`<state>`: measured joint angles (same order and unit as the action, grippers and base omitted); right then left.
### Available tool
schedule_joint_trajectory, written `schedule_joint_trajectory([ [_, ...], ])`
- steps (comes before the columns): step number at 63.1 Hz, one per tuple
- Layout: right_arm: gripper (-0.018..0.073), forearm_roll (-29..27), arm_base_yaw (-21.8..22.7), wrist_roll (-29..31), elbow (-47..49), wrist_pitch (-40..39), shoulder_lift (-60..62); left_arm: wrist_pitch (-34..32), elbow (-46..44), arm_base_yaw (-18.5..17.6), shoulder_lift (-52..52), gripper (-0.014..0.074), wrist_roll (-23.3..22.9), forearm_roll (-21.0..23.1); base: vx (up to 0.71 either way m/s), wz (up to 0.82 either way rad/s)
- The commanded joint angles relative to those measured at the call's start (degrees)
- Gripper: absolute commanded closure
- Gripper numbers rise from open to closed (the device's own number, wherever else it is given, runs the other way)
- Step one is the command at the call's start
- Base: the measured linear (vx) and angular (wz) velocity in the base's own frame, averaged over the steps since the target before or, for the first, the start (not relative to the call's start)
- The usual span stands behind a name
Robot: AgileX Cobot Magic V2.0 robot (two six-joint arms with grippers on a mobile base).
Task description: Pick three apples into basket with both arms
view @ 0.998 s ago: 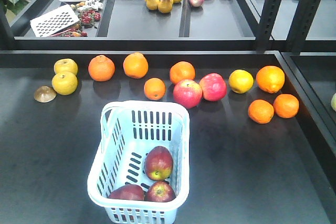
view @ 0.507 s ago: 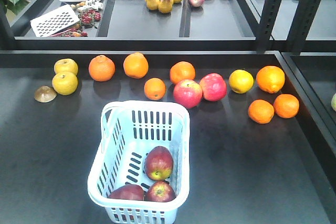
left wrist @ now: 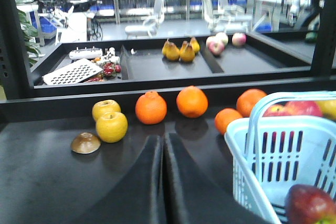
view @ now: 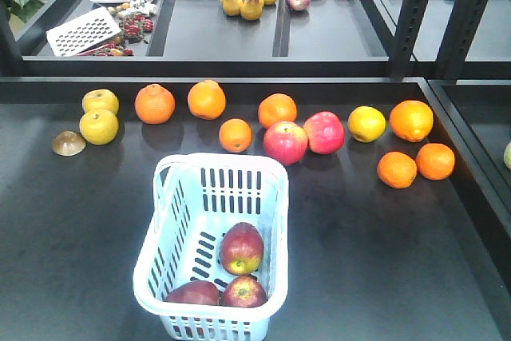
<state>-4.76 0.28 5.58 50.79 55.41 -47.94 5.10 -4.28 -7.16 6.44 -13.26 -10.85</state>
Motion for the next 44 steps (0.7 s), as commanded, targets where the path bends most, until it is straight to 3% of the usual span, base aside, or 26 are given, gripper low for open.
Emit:
schedule_joint_trajectory([
  [1, 0.0568, 0.1, 0.2, 0.4, 1.4, -3.2, 0.3, -8.3, 2.7, 0.6, -2.3, 0.0604, -0.5, 3.0, 0.00, 0.00],
  [7, 0.0568, 0.1, 0.2, 0.4, 1.4, -3.2, 0.3, -11.9, 6.2, 1.0, -4.1, 0.0603, -0.5, 3.1, 0.00, 0.00],
  [20, 0.0568, 0.1, 0.2, 0.4, 1.4, -3.1, 0.3, -10.2, 6.0, 1.1, -5.8, 0.0603, 2.9, 3.1, 0.00, 0.00],
  [44, 0.0568, 0.1, 0.2, 0.4, 1.4, -3.0, 0.3, -9.9, 6.1, 1.1, -6.3, 0.0603, 2.7, 5.3, 0.00, 0.00],
])
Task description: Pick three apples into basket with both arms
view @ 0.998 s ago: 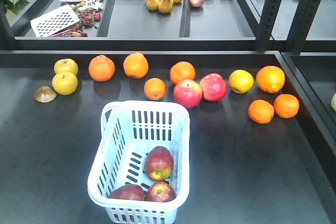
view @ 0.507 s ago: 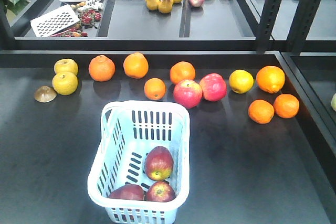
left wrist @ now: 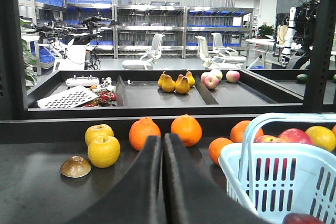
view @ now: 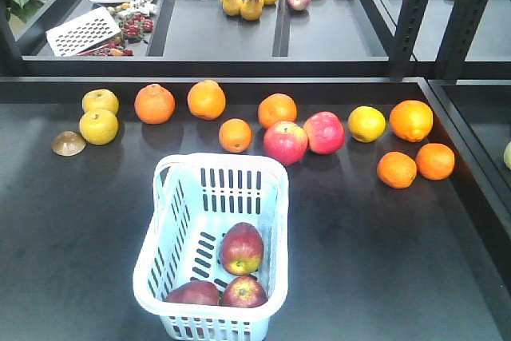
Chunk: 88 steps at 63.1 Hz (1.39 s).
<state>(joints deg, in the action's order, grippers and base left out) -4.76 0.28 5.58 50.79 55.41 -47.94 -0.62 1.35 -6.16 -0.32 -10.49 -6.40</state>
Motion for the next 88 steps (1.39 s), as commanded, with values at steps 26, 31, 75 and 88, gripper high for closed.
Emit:
schedule_joint_trajectory([
  [26, 0.0568, 0.1, 0.2, 0.4, 1.4, -3.0, 0.3, -3.7, 0.5, 0.1, -1.3, 0.0603, -0.1, 0.8, 0.00, 0.00],
  [31, 0.0568, 0.1, 0.2, 0.4, 1.4, -3.0, 0.3, -3.5, 0.4, 0.1, -1.0, 0.0603, -0.1, 0.8, 0.00, 0.00],
  [75, 0.0568, 0.8, 0.2, 0.2, -1.3, -8.5, 7.8, -3.3, 0.4, 0.1, -0.7, 0.0603, -0.1, 0.8, 0.00, 0.00],
  [88, 0.0568, 0.9, 0.2, 0.2, -18.3, -29.6, 19.2, -3.3, 0.4, 0.1, -0.7, 0.0603, -0.1, 0.8, 0.00, 0.00],
])
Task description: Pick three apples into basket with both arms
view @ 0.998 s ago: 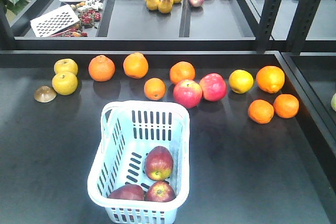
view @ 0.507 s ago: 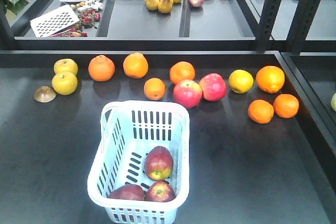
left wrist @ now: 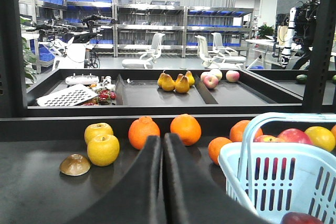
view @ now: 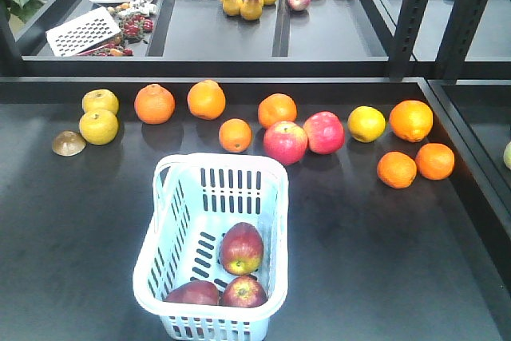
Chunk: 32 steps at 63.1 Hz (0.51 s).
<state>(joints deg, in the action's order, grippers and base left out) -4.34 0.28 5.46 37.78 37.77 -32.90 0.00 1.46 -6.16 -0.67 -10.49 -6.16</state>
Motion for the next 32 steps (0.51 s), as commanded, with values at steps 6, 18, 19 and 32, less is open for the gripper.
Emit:
schedule_joint_trajectory([
  [6, 0.0568, 0.7, 0.2, 0.2, -13.5, -20.3, 11.1, -3.9, 0.3, 0.1, -0.3, 0.0603, -0.1, 0.6, 0.00, 0.00],
  [18, 0.0568, 3.9, 0.2, -4.4, -28.5, -33.8, 23.6, -3.9, 0.3, 0.1, -0.3, 0.0603, -0.1, 0.6, 0.00, 0.00],
  [19, 0.0568, 4.7, 0.2, -5.1, -29.8, -34.9, 24.5, -3.9, 0.3, 0.1, -0.3, 0.0603, -0.1, 0.6, 0.00, 0.00],
  [32, 0.0568, 9.9, 0.2, -14.0, -39.7, -43.0, 34.6, -3.9, 0.3, 0.1, -0.3, 0.0603, -0.1, 0.6, 0.00, 0.00],
])
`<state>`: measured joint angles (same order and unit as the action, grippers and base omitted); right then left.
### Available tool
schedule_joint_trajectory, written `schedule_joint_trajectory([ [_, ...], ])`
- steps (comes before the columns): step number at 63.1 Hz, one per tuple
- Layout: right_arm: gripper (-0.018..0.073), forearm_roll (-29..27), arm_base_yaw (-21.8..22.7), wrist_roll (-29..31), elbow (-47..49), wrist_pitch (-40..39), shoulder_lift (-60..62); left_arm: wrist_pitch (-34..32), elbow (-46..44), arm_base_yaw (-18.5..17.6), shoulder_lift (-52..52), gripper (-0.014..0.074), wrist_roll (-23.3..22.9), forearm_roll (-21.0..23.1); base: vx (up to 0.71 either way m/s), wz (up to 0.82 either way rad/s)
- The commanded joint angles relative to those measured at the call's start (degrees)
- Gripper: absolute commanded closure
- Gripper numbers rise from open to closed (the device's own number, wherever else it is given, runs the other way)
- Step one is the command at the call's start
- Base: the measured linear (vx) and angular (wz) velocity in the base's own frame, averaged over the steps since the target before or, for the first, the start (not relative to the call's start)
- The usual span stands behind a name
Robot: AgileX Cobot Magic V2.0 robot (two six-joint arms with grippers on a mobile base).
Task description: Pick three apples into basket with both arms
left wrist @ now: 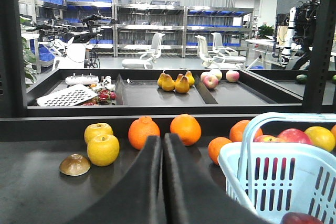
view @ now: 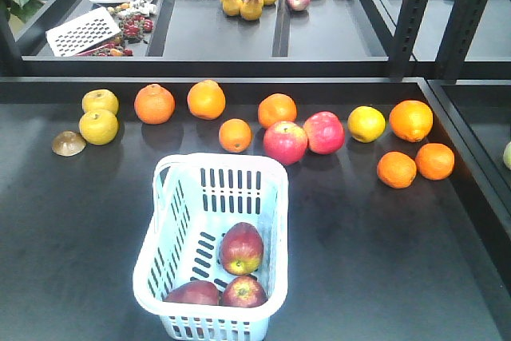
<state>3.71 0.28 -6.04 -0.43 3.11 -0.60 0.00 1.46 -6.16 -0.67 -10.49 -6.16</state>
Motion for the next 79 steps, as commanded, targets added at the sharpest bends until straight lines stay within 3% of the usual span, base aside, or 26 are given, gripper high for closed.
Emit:
schedule_joint_trajectory([
  [1, 0.0568, 1.8, 0.2, -2.8, -1.9, -9.0, 2.2, -3.9, 0.3, 0.1, -0.3, 0.0603, -0.1, 0.6, 0.00, 0.00],
  [79, 0.0568, 1.4, 0.2, -2.8, -2.0, -7.2, 2.0, -3.8, 0.3, 0.1, -0.3, 0.0603, -0.1, 0.6, 0.00, 0.00],
])
